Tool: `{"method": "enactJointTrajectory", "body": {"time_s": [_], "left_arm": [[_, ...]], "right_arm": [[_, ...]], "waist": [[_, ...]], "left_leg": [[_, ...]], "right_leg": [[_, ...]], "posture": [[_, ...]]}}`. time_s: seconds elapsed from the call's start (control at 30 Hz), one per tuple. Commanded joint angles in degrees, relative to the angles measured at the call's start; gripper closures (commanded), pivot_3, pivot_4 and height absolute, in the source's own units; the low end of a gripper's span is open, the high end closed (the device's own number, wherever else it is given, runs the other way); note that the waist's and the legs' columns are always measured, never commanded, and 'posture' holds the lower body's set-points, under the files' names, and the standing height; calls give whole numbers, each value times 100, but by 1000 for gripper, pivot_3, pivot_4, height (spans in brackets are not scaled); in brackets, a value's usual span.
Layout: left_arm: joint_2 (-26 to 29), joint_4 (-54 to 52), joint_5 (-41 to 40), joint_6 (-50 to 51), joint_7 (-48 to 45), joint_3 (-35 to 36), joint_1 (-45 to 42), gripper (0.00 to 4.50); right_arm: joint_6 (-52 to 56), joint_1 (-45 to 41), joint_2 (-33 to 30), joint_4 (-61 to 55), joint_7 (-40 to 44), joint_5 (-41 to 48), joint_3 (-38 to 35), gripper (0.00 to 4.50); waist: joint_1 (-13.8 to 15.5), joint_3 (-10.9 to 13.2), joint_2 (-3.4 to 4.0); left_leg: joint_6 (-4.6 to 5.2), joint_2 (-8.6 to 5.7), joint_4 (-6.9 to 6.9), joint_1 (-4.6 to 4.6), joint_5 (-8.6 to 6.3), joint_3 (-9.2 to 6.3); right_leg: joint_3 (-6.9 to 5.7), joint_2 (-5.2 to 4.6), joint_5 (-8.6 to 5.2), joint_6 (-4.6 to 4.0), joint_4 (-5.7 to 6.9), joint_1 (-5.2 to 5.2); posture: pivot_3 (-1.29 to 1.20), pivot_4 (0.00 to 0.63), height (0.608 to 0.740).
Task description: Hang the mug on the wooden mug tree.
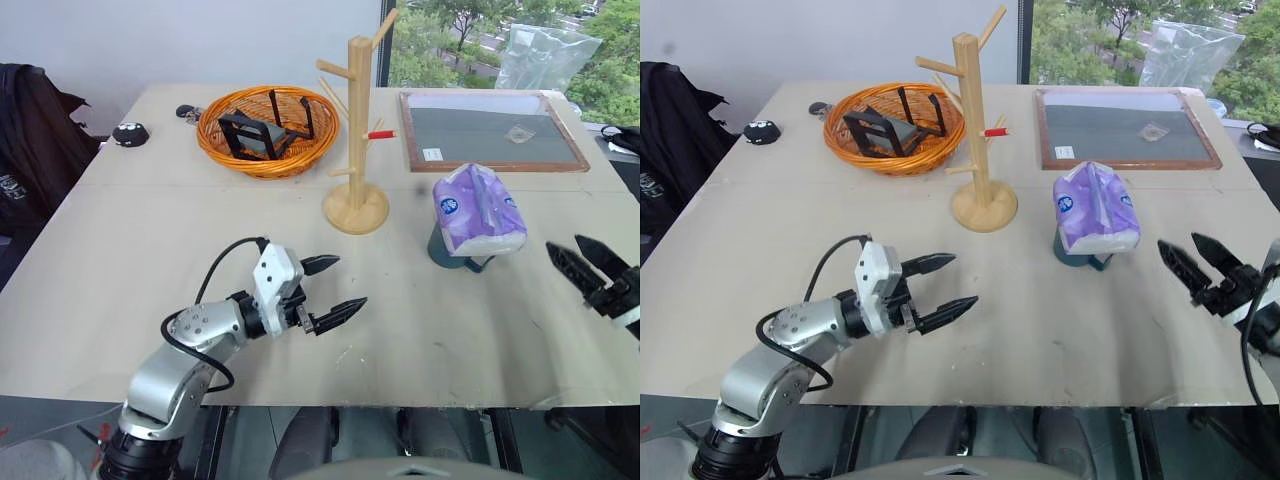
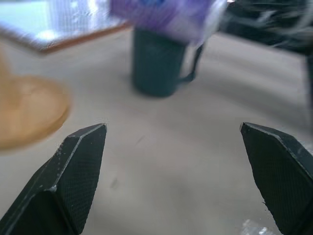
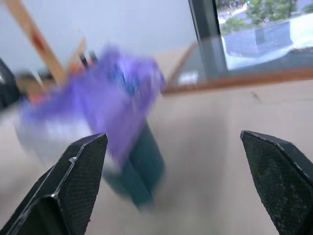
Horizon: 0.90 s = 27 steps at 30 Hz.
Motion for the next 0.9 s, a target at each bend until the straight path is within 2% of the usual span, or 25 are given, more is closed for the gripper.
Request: {"method": "enactJointTrajectory", "body": {"time_s": [0.03,0.17,0.33,0.57,0.9], "left_arm": [[97,-274,-223,79,-44,126,-260,0],[157,-268,-181,81,-9,87,-437,0],[197,-310,-72,39,6,-3,-423,0],[134,-564,-358,61,16,123,-407,0],[145,-592,-650,20,-25,172,-552,0]], "right_arm": [[682,-376,58,-235,-989,1210,-53,107],[1137,-747,159,-248,-2035,2102,142,107],[1496,-1037,1,31,-2724,2949,268,107],[1800,-1226,-137,327,-3079,3683,401,107],[1937,-1235,-220,405,-3134,4032,564,107]], "waist": [[4,0,0],[12,1,0],[6,2,0],[3,2,0],[2,2,0]], "left_leg": [[0,-4,0,0,0,0],[0,-10,1,-5,0,0],[1,-11,2,-8,0,0],[1,-15,2,-9,1,0],[2,-15,3,-8,1,0]], "right_leg": [[0,0,0,0,0,0],[-1,0,0,1,-1,-3],[-1,0,0,1,-2,-4],[-1,2,0,2,-2,-4],[-1,4,0,2,-1,-4]], "posture": [[0,150,740],[0,150,740],[0,150,740],[0,150,740],[0,150,740]]}}
